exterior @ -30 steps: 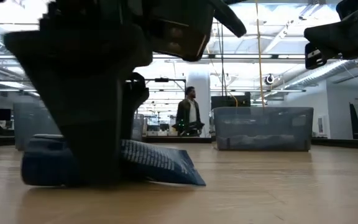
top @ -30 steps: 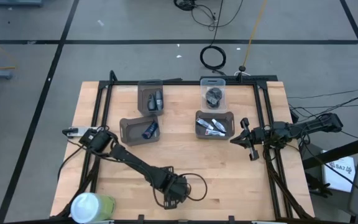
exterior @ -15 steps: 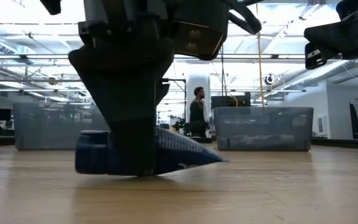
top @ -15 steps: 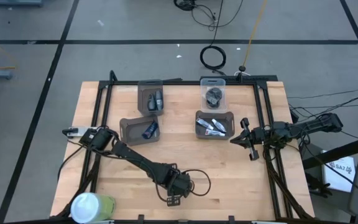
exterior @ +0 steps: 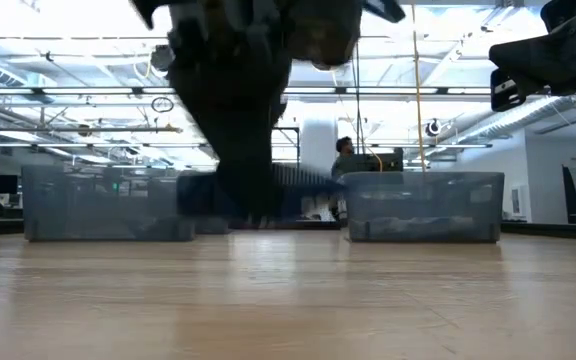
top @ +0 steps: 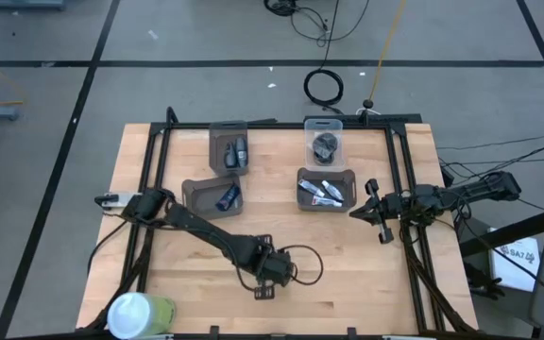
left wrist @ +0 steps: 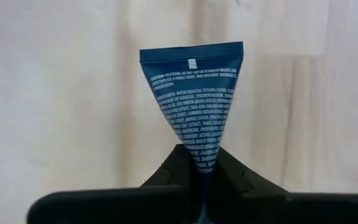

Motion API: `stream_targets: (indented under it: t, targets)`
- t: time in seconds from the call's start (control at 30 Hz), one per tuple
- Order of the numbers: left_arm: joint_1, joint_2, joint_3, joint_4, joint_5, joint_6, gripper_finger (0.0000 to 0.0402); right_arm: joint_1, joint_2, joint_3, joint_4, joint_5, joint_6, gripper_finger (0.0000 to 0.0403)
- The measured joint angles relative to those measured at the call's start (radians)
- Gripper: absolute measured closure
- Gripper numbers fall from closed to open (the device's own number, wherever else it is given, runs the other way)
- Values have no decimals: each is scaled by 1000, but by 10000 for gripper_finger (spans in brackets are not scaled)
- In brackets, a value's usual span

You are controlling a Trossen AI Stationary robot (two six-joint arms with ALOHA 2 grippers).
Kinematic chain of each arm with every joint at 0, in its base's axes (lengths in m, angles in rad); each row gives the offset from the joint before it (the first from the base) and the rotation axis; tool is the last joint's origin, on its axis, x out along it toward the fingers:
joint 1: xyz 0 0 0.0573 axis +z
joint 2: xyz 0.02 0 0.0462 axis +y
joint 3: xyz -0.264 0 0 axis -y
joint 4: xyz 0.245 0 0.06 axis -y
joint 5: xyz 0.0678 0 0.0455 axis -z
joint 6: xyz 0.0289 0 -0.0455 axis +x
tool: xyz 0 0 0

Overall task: Pick & Place Travel size toiletries
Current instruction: Put the dark blue shave cream into the bottom left black bin

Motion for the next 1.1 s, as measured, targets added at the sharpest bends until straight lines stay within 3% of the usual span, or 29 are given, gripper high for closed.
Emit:
stream_targets:
  t: [0.4, 0.6, 0.83, 1.1]
  targets:
    - [50, -255, 1, -146, -283, 106, 377, 0, 0, 0, 0, 0, 0, 403]
    - [88, -411, -24, -190, -374, 125, 389, 0, 0, 0, 0, 0, 0, 403]
    - [120, -684, -303, -81, -461, 86, 382, 0, 0, 0, 0, 0, 0, 403]
    - [219, -943, -655, -83, -454, -138, 386, 0, 0, 0, 0, 0, 0, 403]
